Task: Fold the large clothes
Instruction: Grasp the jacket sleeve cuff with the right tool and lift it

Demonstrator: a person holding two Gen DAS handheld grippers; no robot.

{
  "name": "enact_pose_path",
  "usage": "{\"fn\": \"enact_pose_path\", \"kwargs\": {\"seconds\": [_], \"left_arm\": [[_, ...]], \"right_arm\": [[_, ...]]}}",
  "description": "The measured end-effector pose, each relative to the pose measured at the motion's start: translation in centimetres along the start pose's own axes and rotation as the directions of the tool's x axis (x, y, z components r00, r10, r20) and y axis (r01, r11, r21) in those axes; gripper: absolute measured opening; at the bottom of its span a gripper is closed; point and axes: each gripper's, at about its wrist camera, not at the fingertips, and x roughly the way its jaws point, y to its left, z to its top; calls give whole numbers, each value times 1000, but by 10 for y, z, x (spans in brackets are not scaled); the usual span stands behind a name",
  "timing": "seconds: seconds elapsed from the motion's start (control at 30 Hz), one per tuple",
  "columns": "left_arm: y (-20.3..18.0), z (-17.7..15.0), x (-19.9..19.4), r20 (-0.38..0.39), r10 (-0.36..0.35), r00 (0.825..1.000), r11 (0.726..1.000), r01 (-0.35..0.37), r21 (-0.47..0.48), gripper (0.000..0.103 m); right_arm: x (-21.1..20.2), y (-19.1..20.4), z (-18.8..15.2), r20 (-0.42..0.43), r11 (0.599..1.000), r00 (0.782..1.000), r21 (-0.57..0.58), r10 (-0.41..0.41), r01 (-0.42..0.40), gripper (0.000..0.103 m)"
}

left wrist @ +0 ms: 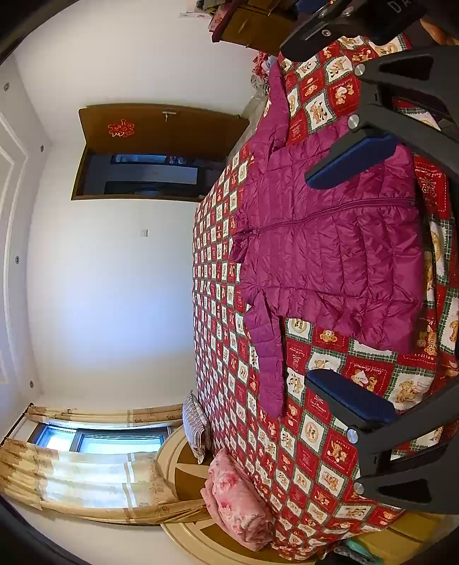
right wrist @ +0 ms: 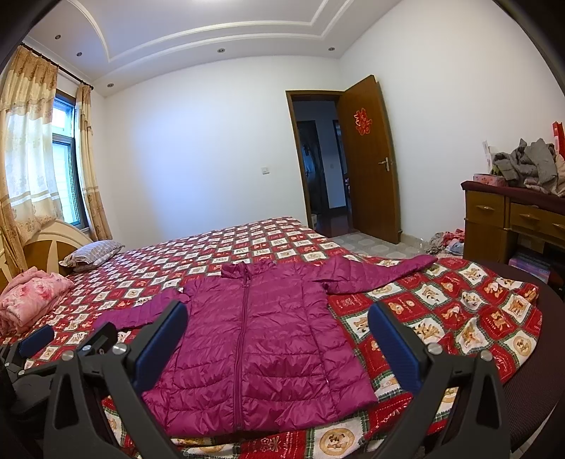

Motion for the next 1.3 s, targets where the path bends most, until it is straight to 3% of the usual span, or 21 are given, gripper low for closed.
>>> {"fn": "enact_pose_path", "kwargs": {"seconds": [0.43, 0.6, 0.9, 1.1, 1.27, 1.3], "left_arm": [[2, -2, 1, -7, -2, 1000, 1000, 2, -4, 102], [5, -2, 23, -25, -21, 999, 1000, 21, -10, 102], [13, 0, 83, -69, -173, 983, 985, 172, -21, 102], [36, 10, 150, -168, -218, 961, 975, 207, -79, 102], [53, 19, 208, -200, -180, 963, 982, 164, -94, 102], [55, 20, 218, -206, -176, 963, 983, 159, -95, 102]], "right_arm": [[4, 2, -5, -23, 1000, 1000, 4, 6, -5, 103], [20, -5, -6, -29, 1000, 1000, 3, 0, 0, 103], [63, -33, -9, -46, 994, 994, 26, -101, 102, 103], [111, -91, -3, -163, 971, 966, 92, -203, 219, 103], [153, -154, 3, -232, 928, 929, 171, -289, 332, 103], [162, -166, 5, -251, 917, 919, 184, -304, 354, 99]]}}
